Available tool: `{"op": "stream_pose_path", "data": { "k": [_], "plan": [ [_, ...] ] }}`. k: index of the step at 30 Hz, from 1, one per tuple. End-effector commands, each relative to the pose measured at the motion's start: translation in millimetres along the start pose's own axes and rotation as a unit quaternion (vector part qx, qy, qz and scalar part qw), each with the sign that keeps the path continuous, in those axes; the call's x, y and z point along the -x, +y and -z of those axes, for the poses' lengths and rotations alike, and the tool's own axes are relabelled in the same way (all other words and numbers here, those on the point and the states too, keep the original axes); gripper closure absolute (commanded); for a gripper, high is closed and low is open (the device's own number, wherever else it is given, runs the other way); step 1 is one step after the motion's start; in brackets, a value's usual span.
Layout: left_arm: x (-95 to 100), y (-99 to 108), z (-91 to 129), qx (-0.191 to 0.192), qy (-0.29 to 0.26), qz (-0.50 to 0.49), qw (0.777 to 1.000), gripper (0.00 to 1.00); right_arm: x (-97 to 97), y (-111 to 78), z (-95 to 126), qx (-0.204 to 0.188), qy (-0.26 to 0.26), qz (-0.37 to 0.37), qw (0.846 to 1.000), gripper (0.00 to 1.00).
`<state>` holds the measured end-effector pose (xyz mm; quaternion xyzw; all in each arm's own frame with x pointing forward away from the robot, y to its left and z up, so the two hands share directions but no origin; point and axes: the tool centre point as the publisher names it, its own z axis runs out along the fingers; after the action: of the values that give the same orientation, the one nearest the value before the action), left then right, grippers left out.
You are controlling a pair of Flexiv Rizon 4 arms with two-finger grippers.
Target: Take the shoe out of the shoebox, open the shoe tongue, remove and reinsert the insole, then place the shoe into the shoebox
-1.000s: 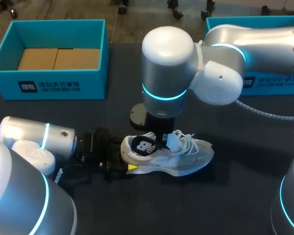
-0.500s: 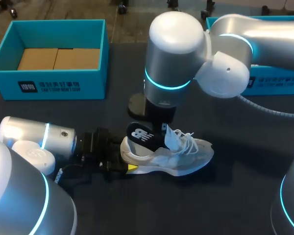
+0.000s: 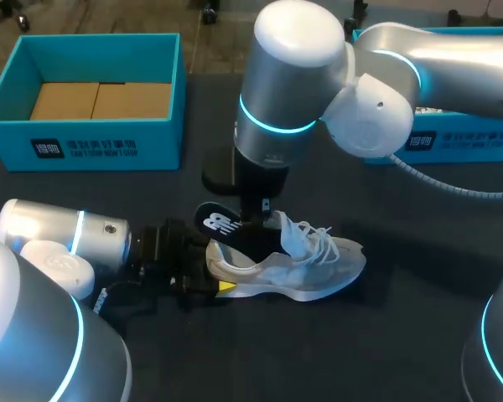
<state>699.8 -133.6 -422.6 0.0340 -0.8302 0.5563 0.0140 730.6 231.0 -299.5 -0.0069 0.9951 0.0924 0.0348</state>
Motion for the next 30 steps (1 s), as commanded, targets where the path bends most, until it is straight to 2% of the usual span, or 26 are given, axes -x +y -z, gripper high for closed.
{"op": "stream_pose_path", "data": {
  "k": [1,4,5,6,11,12,13,14,17,22,26,30],
  "plan": [
    [-0.9,1,0,0.001,-0.001,0.0,1.0,1.0,3.8,5.8,-5,0.0,0.007,0.001,1.0,1.0],
    [-0.9,1,0,0.001,-0.001,0.0,1.0,1.0,4.0,6.2,-4,0.006,0.012,-0.004,1.0,1.0],
    [-0.9,1,0,0.001,-0.001,0.0,1.0,1.0,3.5,6.3,-3,0.014,0.015,-0.009,1.0,0.77],
    [-0.9,1,0,0.001,-0.001,0.0,1.0,1.0,2.9,6.0,-2,0.021,0.012,-0.011,1.0,0.62],
    [-0.9,1,0,0.001,-0.001,0.0,1.0,1.0,-0.9,3.4,4,0.048,0.041,-0.034,0.997,0.52],
    [-0.9,1,0,0.001,-0.001,0.0,1.0,1.0,-2.2,1.1,6,0.064,0.059,-0.045,0.995,0.35],
    [-0.9,1,0,0.001,-0.001,0.0,1.0,1.0,-2.5,-0.1,7,0.064,0.07,-0.045,0.994,0.33],
    [-0.9,1,0,0.001,-0.001,0.0,1.0,1.0,-2.9,-1.7,8,0.073,0.08,-0.05,0.993,0.26],
    [-0.9,1,0,0.001,-0.001,0.0,1.0,1.0,-3.2,-5.7,10,0.09,0.099,-0.063,0.989,0.26],
    [-0.9,1,0,0.001,-0.001,0.0,1.0,1.0,-1.4,-9.8,12,0.121,0.124,-0.072,0.982,0.19],
    [-0.9,1,0,0.001,-0.001,0.0,1.0,1.0,-0.3,-10.0,10,0.152,0.151,-0.077,0.974,0.18],
    [-0.9,1,0,0.001,-0.001,0.0,1.0,1.0,-4.2,-4.9,7,0.172,0.178,-0.076,0.966,0.21]
  ]
}}
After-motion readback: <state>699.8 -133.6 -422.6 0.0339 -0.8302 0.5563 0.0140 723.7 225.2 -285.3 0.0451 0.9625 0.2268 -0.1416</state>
